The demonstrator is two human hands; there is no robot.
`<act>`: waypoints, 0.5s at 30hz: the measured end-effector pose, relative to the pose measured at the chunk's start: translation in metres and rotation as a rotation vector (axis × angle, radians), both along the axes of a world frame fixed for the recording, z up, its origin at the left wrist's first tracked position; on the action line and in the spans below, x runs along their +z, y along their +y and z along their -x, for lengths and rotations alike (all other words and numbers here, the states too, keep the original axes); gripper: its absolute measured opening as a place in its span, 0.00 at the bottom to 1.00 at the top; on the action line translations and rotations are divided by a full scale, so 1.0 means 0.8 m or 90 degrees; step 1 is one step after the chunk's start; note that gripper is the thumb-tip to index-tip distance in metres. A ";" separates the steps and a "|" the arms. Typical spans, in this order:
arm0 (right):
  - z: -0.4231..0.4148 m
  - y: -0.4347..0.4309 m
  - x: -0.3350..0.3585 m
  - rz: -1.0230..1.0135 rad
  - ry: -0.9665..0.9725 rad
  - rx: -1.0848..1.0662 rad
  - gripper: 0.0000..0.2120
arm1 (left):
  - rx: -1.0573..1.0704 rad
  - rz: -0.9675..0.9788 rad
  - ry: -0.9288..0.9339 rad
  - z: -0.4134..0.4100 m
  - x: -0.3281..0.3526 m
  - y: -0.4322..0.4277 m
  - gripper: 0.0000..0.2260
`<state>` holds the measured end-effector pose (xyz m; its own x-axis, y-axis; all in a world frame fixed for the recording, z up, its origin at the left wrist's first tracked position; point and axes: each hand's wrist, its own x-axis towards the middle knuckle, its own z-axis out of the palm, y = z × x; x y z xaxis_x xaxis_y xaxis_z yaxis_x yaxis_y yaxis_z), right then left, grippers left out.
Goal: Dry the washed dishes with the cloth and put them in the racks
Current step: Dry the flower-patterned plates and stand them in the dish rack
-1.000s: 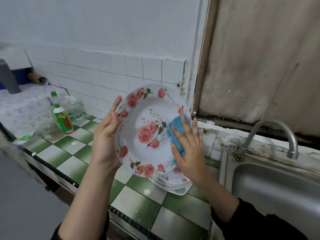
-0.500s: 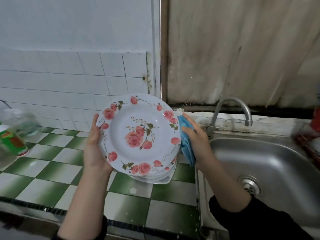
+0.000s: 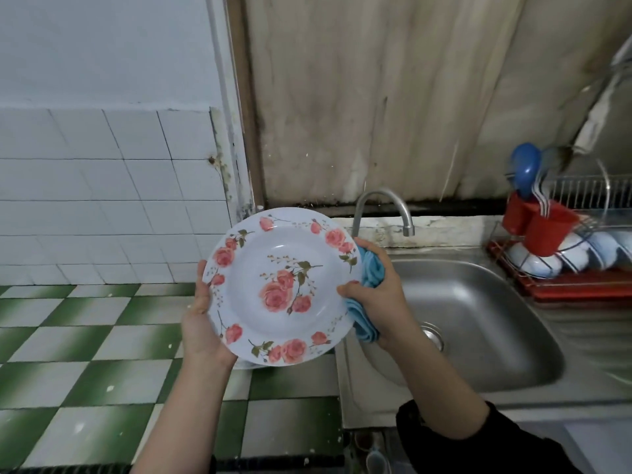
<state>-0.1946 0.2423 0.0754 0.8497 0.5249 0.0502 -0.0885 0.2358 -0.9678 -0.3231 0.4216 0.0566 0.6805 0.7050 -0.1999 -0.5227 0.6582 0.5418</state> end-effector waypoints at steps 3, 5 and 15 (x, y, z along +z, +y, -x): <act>-0.006 -0.040 0.009 0.017 -0.037 -0.037 0.30 | -0.013 -0.039 0.063 -0.018 -0.004 -0.030 0.12; -0.010 -0.071 0.015 0.036 -0.070 -0.069 0.29 | -0.023 -0.123 0.149 -0.033 -0.009 -0.055 0.15; -0.033 -0.262 0.038 0.108 -0.184 -0.237 0.31 | -0.142 -0.373 0.399 -0.113 0.012 -0.244 0.18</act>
<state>-0.1686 0.0329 0.1056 0.9449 0.2098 0.2512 0.2488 0.0380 -0.9678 -0.2325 0.2266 0.0659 0.7010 0.6750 -0.2299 0.0901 0.2360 0.9676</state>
